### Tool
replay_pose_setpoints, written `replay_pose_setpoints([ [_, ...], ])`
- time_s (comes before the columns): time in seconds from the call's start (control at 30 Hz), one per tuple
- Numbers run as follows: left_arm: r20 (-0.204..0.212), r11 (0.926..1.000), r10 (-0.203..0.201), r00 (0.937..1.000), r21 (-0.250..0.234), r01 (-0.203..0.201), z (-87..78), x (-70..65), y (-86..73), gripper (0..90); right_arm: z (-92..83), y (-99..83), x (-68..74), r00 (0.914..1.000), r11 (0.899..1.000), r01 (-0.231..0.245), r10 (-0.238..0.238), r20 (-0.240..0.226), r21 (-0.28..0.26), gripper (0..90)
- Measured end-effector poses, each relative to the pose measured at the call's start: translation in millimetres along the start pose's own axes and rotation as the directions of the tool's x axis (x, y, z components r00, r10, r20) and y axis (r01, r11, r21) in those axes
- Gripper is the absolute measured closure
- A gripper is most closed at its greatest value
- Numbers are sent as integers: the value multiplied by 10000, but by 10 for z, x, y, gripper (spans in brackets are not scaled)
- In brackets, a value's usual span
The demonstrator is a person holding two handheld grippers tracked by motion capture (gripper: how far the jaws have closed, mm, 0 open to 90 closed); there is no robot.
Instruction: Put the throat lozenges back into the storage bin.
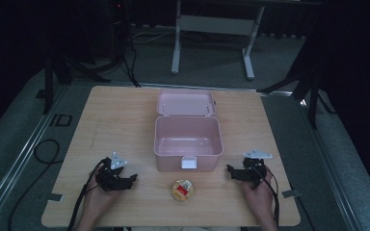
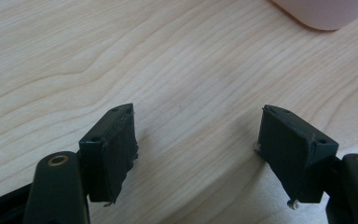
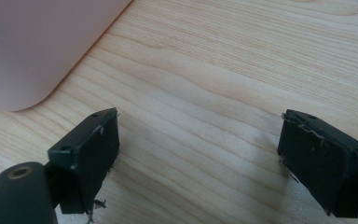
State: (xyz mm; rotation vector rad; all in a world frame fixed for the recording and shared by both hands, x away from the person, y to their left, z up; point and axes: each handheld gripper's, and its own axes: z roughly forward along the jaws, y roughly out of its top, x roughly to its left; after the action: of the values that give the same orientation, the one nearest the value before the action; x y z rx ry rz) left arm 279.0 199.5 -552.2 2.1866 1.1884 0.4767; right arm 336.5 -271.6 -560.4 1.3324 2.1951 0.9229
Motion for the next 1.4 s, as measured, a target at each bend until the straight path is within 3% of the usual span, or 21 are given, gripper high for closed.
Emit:
replay_pose_setpoints([
  [0.23,254,9995,231,9994,-220,-225,-83,-36,66,311,0,0,0,10000,10000,2,-2,1,2,124],
  [0.4,524,9956,928,9943,-159,-920,-138,-153,159,305,0,0,0,10000,10000,5,-5,1,1,124],
  [0.6,735,9911,1317,9886,-275,-1300,-191,-239,233,296,0,0,0,10000,10000,4,-4,0,0,124],
  [0.8,801,9864,1644,9831,-228,-1631,-199,-279,266,285,0,0,0,10000,10000,6,-6,-1,-1,124],
  [0.97,810,9855,1688,9823,-298,-1669,-222,-280,288,285,0,0,0,10000,10000,0,0,0,-2,124],
  [1.17,1013,9821,1875,9770,-349,-1849,-255,-313,324,285,0,0,0,10000,10000,7,-7,0,0,124],
  [1.2,1073,9791,2033,9732,-290,-2014,-257,-333,341,285,0,0,0,10000,10000,3,-3,1,0,124],
  [1.4,1229,9724,2332,9646,-187,-2327,-272,-385,408,278,0,0,0,10000,10000,2,-2,-4,-4,124],
])
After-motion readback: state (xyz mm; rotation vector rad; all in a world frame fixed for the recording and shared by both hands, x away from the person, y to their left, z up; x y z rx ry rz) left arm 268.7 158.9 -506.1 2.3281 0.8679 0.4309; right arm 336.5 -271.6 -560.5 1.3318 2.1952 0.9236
